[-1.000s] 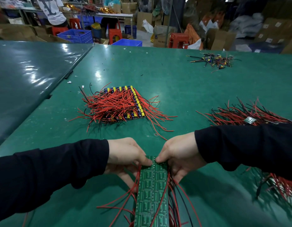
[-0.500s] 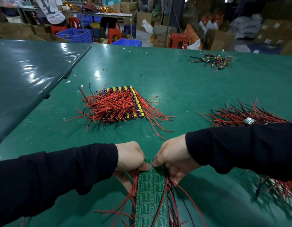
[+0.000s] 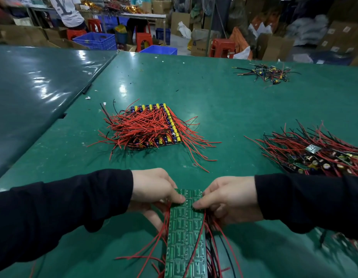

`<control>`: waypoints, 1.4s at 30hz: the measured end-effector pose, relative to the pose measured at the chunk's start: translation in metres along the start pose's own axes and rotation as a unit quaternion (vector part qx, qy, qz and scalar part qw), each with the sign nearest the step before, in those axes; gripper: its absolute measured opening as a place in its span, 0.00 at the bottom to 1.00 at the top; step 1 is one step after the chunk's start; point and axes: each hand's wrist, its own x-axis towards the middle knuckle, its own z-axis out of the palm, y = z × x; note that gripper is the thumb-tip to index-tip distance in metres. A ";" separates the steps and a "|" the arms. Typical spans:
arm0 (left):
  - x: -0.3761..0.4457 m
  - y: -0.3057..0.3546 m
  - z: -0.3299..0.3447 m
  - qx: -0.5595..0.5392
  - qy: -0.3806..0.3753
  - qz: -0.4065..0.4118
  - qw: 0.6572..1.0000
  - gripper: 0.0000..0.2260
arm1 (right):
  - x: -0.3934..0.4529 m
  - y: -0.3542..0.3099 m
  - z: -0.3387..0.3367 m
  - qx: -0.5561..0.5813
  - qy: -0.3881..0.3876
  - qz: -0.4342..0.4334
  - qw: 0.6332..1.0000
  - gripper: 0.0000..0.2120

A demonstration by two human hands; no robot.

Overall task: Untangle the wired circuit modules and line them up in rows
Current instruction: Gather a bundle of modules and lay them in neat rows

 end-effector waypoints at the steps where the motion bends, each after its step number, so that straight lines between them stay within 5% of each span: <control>1: -0.001 0.000 0.000 -0.006 -0.006 0.001 1.000 0.05 | -0.001 0.001 0.000 0.004 0.006 -0.009 1.000 0.21; 5: 0.000 -0.003 0.004 0.000 0.017 0.018 1.000 0.15 | -0.003 0.000 0.005 -0.017 0.013 -0.008 1.000 0.13; 19: -0.001 -0.004 0.005 -0.008 0.044 0.022 0.999 0.18 | -0.007 -0.011 0.013 -0.056 0.060 -0.002 0.997 0.09; 23: -0.003 -0.003 0.004 -0.016 -0.003 0.028 0.999 0.06 | -0.007 -0.014 0.017 -0.053 0.083 0.007 0.995 0.06; 33: -0.005 -0.003 0.001 -0.007 -0.020 0.033 0.999 0.04 | -0.006 -0.017 0.012 -0.081 0.037 -0.003 0.996 0.06; 42: -0.001 -0.004 0.009 0.047 0.071 0.025 0.996 0.04 | 0.000 -0.015 0.016 -0.102 0.100 0.004 0.990 0.08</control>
